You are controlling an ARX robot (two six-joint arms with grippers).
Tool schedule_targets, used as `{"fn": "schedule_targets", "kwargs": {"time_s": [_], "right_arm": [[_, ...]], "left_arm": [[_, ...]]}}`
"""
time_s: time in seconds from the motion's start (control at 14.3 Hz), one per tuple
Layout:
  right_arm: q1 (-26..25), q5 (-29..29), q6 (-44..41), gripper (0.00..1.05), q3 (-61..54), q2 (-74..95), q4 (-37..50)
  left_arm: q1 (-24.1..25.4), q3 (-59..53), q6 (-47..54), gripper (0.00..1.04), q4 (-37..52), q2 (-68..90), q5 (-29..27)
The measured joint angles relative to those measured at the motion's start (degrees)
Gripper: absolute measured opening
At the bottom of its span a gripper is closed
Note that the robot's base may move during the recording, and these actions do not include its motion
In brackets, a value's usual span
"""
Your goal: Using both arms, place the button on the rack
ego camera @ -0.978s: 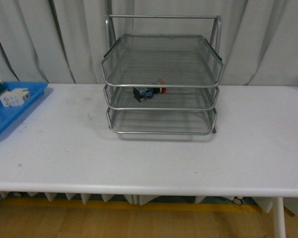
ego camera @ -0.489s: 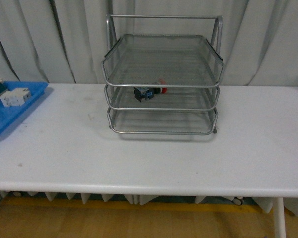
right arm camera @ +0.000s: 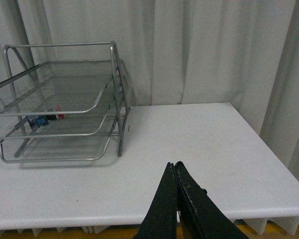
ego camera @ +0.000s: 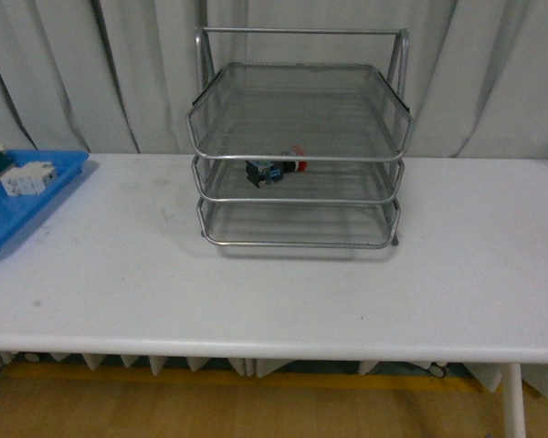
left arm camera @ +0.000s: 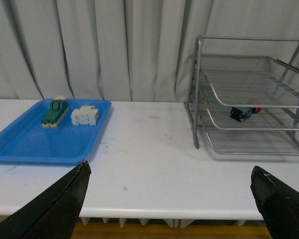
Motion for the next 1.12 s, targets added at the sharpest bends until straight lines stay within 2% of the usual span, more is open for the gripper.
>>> {"fn": "schedule_targets", "kwargs": {"time_s": [0.14, 0.28, 0.42, 0.49, 0.98, 1.12], "right_arm": [[0.0, 0.0, 0.0, 0.02, 0.0, -2.0, -2.0], [0.0, -0.2, 0.0, 0.02, 0.0, -10.9, -12.4], [0.0, -0.2, 0.0, 0.02, 0.0, -11.8, -12.5], [0.0, -0.2, -0.1, 0.09, 0.0, -11.8, -12.2], [0.0, -0.2, -0.1, 0.98, 0.0, -11.8, -12.2], [0.0, -0.2, -0.1, 0.98, 0.0, -11.8, -12.2]], "left_arm": [[0.0, 0.0, 0.0, 0.98, 0.0, 0.0, 0.0], [0.0, 0.0, 0.0, 0.98, 0.0, 0.0, -0.1], [0.0, 0.0, 0.0, 0.98, 0.0, 0.0, 0.0], [0.0, 0.0, 0.0, 0.98, 0.0, 0.0, 0.0], [0.0, 0.0, 0.0, 0.98, 0.0, 0.0, 0.0], [0.0, 0.0, 0.0, 0.98, 0.0, 0.0, 0.0]]}}
